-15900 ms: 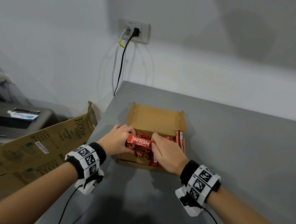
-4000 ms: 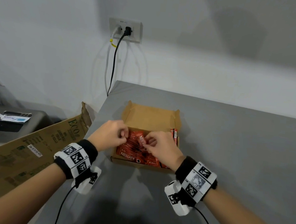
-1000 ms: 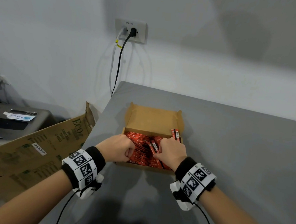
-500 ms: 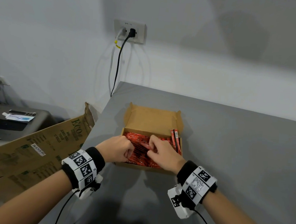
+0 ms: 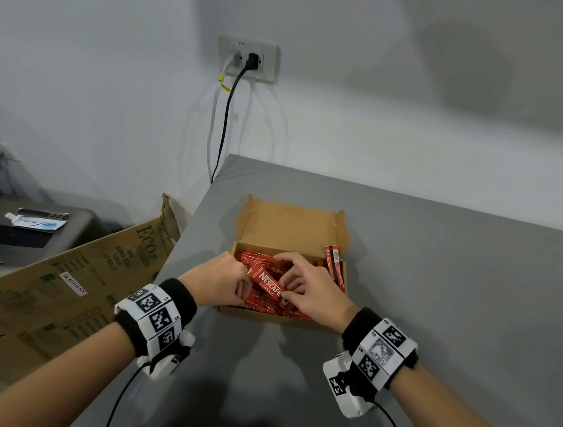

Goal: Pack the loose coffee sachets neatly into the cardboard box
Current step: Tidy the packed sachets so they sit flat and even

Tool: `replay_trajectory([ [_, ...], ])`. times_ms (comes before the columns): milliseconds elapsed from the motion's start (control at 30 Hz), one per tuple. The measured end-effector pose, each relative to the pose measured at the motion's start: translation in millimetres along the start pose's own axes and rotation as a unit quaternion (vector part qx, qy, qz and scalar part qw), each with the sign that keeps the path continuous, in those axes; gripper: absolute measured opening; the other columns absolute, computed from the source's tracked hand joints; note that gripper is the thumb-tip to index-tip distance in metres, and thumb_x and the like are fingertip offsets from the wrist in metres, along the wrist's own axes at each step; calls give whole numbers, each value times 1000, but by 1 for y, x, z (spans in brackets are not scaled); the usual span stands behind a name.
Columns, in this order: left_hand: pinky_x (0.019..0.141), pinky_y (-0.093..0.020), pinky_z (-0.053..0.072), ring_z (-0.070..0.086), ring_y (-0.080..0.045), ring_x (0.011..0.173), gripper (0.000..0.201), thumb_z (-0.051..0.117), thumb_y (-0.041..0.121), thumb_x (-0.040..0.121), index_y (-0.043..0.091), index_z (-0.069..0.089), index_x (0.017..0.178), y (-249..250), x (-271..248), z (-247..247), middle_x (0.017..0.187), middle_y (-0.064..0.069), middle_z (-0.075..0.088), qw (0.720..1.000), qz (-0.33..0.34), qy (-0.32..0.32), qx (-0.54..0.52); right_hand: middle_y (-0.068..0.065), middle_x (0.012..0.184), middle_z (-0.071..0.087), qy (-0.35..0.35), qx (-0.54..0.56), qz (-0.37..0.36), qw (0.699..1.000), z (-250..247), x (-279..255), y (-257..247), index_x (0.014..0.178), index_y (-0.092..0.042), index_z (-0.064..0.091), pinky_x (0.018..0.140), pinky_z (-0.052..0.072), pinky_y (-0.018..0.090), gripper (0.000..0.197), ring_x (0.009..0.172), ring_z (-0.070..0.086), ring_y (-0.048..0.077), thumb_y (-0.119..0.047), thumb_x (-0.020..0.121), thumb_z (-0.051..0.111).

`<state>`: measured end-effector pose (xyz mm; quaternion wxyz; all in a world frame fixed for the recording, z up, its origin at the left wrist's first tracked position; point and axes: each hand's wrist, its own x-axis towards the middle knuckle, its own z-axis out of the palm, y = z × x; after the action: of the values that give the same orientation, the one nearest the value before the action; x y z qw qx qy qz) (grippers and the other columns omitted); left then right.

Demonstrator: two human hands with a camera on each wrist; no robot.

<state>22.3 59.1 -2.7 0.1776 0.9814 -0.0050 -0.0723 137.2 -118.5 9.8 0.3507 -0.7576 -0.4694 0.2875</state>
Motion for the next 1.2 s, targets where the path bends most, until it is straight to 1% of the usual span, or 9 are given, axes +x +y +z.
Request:
replay_trajectory([
  [67,80,-20,29,56,-5,82,13,68,32,78,20,67,80,1,-1,-1,83,10,68,999,-16,5,31,-6,84,59,31,16,-6,999,3,0,-2,110,-12,59,75,54,17,34,81,63,11,-1,79,70],
  [200,78,-25,18,41,-5,86,26,65,51,78,27,56,82,-2,-6,-4,82,14,51,995,-62,12,77,-3,83,63,-7,-16,-25,1000,17,3,-8,87,-4,65,73,52,15,14,81,63,14,-3,76,74],
  [300,80,-25,18,37,-1,84,21,65,46,80,25,62,85,1,-9,-9,81,19,51,996,-52,-10,74,7,92,70,-52,-88,-48,994,20,7,-14,92,-3,69,74,46,10,14,85,64,14,-7,78,73],
  [467,87,-26,39,58,-9,90,16,62,10,78,22,70,84,-7,-11,-25,88,11,66,995,-92,-12,-19,10,103,68,-92,-189,-43,977,23,18,-22,100,-11,72,94,45,34,18,101,57,22,-17,83,68],
  [700,66,-7,43,57,2,68,5,72,17,75,17,71,80,8,-11,-29,77,11,66,994,-61,-39,-77,15,102,66,-125,-250,-21,960,26,22,-28,94,-6,72,88,52,38,17,97,61,28,-5,82,60],
  [833,56,-5,36,58,-11,64,11,67,18,79,8,71,75,15,-7,-15,77,-2,71,997,-35,-60,-11,14,98,66,-113,-292,-20,950,27,22,-29,91,-7,71,81,53,38,13,89,63,30,-7,81,63],
  [967,54,-5,28,53,-8,62,9,62,15,74,14,70,70,17,-4,-6,72,3,69,998,-22,-53,31,10,93,70,-116,-256,-2,960,20,17,-26,90,-8,72,81,52,33,13,87,65,24,-17,82,67],
  [1067,56,-4,35,53,-2,63,7,66,15,75,14,71,79,16,-5,-11,78,3,70,997,-36,-63,-10,7,96,71,-21,-215,45,975,-4,15,-13,98,-10,71,84,53,32,16,88,66,19,-18,87,62],
  [1200,56,-1,37,51,3,61,10,71,17,74,13,70,83,16,-4,-14,83,2,70,995,-40,-77,-43,9,92,66,106,-313,95,939,-29,13,5,87,-7,67,81,52,42,16,90,63,26,-15,90,53],
])
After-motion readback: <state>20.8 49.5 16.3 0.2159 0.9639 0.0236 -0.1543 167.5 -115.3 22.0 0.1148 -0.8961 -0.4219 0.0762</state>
